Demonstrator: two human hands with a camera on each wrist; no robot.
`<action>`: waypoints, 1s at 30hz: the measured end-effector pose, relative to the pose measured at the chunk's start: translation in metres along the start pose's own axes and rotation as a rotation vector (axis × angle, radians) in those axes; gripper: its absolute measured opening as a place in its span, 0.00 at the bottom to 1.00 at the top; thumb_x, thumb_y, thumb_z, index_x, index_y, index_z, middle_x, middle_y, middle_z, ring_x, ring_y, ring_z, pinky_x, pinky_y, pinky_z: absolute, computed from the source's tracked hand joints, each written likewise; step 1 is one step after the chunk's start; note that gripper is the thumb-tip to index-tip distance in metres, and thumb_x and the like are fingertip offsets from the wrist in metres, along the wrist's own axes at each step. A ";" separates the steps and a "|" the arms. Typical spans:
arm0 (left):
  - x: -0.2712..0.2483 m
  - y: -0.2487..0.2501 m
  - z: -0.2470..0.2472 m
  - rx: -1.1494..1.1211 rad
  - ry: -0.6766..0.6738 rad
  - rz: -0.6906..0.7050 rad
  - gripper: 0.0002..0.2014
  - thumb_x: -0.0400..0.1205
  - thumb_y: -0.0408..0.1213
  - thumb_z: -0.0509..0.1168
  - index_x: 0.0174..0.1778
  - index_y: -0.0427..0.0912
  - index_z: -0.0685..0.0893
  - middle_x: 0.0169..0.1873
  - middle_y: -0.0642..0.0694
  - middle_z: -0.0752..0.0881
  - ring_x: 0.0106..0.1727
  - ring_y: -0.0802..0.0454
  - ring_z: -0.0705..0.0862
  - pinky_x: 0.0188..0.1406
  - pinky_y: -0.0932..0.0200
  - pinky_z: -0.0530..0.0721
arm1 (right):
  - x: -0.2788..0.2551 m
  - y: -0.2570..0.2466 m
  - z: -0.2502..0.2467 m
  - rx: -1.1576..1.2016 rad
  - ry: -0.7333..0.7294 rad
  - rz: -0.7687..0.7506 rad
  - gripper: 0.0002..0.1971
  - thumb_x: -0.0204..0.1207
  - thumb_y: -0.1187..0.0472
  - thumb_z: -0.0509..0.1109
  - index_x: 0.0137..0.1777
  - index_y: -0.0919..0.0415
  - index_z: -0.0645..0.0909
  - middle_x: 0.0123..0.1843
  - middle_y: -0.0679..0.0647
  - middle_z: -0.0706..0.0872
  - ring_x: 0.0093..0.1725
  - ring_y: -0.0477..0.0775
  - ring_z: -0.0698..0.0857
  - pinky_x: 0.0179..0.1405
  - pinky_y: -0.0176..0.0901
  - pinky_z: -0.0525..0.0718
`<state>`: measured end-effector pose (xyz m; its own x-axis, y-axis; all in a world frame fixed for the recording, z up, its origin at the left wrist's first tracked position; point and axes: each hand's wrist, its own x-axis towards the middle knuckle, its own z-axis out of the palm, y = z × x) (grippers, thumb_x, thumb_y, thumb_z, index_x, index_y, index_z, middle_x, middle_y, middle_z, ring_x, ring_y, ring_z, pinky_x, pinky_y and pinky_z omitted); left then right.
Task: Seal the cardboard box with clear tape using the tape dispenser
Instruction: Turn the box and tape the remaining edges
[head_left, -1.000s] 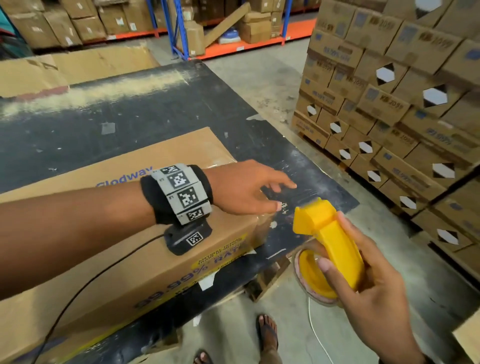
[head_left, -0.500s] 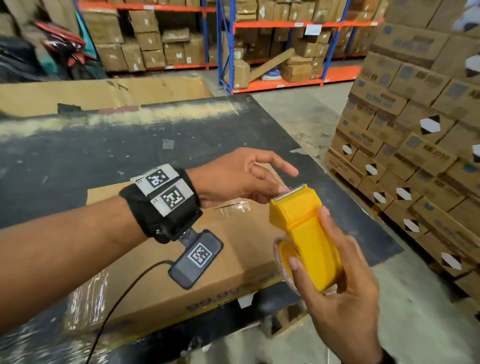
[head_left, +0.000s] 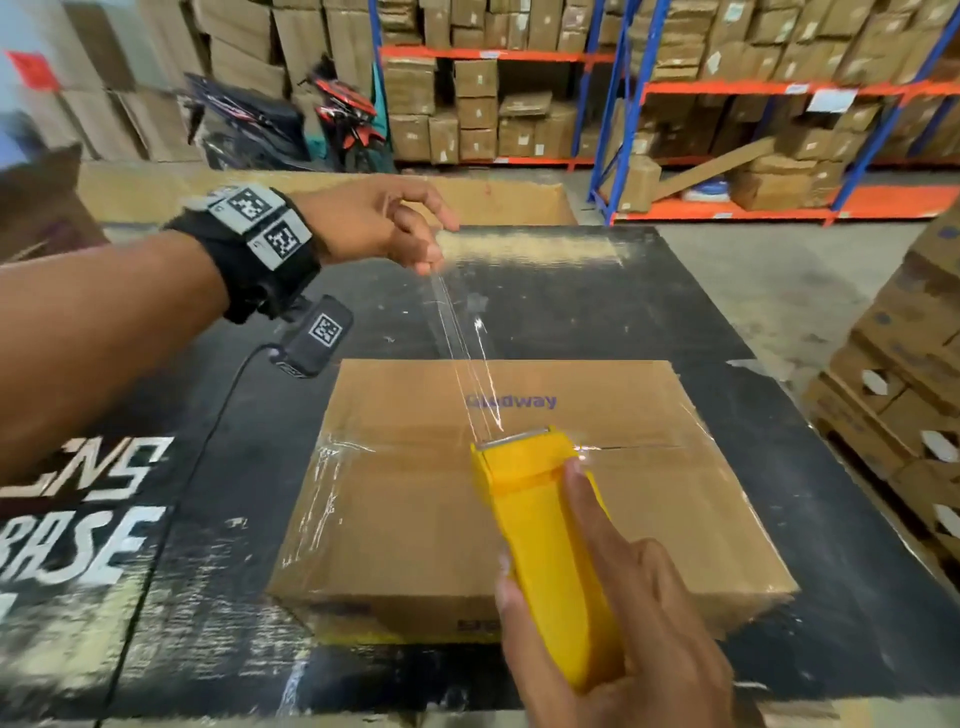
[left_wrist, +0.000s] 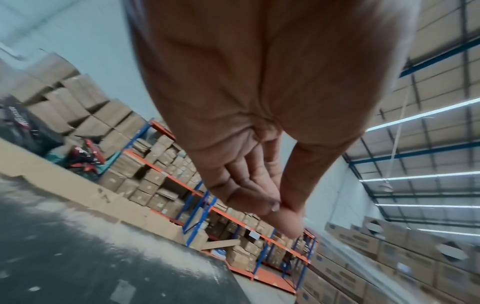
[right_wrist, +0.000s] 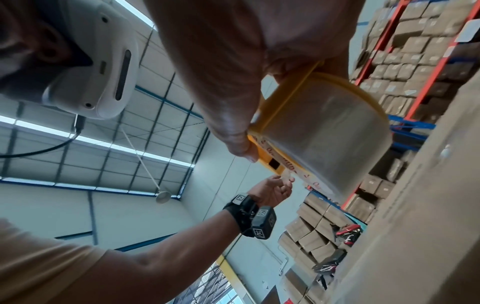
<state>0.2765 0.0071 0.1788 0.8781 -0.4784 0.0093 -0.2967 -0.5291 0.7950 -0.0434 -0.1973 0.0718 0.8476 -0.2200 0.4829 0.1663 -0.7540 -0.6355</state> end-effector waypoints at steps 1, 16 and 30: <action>-0.002 -0.010 -0.003 -0.012 0.006 -0.017 0.16 0.80 0.24 0.72 0.62 0.40 0.84 0.40 0.39 0.93 0.41 0.51 0.92 0.52 0.56 0.89 | 0.001 -0.005 0.006 0.027 -0.012 -0.005 0.40 0.62 0.36 0.74 0.79 0.32 0.74 0.33 0.49 0.69 0.24 0.46 0.73 0.32 0.22 0.76; 0.005 -0.167 -0.033 0.033 -0.076 -0.005 0.13 0.82 0.28 0.72 0.58 0.49 0.88 0.44 0.22 0.86 0.43 0.60 0.93 0.56 0.53 0.92 | -0.001 -0.103 0.132 0.155 -0.234 0.241 0.47 0.62 0.35 0.68 0.79 0.15 0.47 0.45 0.42 0.75 0.56 0.36 0.76 0.40 0.21 0.77; 0.028 -0.240 0.001 0.021 -0.286 -0.205 0.14 0.86 0.33 0.68 0.68 0.44 0.86 0.55 0.41 0.93 0.59 0.45 0.90 0.49 0.62 0.88 | 0.016 -0.136 0.176 -0.096 -0.462 0.430 0.45 0.64 0.30 0.57 0.78 0.15 0.35 0.51 0.43 0.68 0.42 0.44 0.72 0.52 0.34 0.75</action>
<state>0.3716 0.1201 -0.0123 0.7804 -0.5363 -0.3216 -0.1353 -0.6469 0.7504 0.0358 0.0104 0.0597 0.9619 -0.2423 -0.1265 -0.2651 -0.7146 -0.6473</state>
